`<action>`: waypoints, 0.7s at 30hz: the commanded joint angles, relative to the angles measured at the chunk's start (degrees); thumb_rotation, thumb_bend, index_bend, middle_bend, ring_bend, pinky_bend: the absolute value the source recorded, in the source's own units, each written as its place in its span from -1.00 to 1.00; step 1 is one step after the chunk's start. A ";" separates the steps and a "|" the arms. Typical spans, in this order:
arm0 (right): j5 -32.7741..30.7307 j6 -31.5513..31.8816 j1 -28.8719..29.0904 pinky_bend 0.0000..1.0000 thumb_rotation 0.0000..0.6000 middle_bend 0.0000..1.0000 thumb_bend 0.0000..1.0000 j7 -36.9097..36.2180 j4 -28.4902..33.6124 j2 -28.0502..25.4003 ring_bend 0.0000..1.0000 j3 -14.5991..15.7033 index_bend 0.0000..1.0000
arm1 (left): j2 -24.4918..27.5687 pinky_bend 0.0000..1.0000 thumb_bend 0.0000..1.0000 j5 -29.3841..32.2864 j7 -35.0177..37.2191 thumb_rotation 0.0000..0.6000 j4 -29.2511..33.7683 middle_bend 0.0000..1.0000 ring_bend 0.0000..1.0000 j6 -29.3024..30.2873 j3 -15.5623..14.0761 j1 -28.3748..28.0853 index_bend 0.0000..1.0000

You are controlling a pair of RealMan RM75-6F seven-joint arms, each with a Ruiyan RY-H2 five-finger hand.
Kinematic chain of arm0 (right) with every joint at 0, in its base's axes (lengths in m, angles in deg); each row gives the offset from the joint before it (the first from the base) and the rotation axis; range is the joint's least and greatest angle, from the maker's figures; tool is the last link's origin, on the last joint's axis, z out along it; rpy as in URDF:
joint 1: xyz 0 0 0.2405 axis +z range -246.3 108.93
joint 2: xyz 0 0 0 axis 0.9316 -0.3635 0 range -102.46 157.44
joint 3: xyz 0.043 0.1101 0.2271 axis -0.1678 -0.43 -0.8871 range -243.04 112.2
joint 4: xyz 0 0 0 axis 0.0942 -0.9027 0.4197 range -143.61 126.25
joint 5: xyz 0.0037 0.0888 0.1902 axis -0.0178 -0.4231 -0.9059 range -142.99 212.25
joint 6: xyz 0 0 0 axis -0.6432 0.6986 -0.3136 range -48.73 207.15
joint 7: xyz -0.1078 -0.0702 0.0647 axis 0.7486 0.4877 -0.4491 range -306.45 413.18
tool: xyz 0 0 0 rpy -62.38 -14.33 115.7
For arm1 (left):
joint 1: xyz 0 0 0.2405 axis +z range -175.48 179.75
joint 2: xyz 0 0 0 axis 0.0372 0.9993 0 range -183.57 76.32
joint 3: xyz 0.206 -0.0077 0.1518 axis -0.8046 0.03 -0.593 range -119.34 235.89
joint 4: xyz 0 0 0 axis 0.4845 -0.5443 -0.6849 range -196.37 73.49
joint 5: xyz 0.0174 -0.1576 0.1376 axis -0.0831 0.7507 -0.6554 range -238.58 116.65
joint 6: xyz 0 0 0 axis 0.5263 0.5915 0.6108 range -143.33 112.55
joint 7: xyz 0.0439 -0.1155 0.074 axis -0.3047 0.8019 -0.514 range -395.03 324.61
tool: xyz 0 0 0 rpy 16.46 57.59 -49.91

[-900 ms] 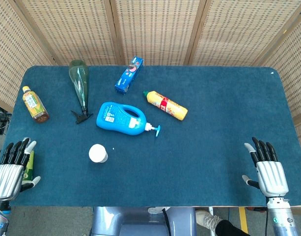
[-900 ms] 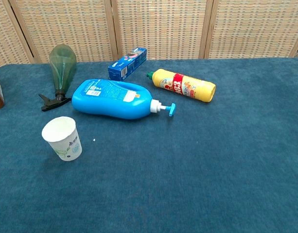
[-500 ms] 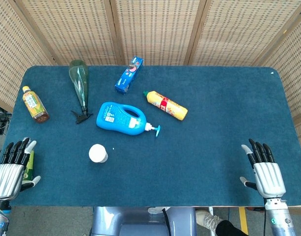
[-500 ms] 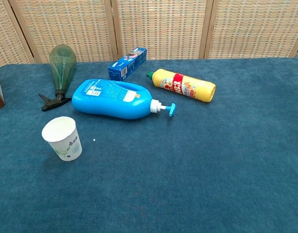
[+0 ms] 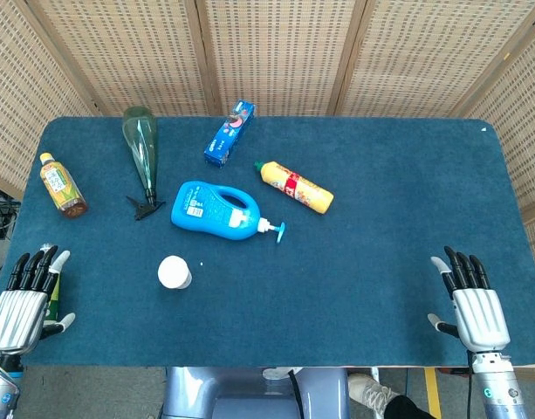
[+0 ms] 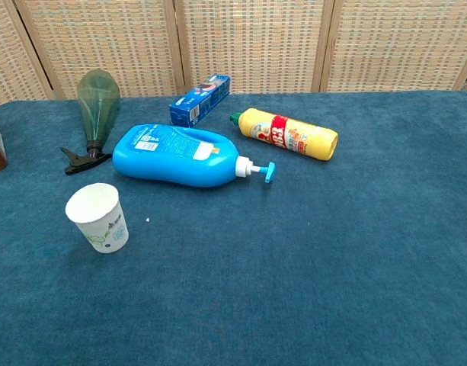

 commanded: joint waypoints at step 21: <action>-0.10 0.41 -0.39 -1.00 1.00 -1.00 -0.83 -1.57 0.95 -0.98 -1.00 -0.05 -1.00 | -0.56 -1.00 -0.56 10.51 -14.13 1.00 14.10 -1.00 -1.00 -17.34 6.15 -12.69 -0.56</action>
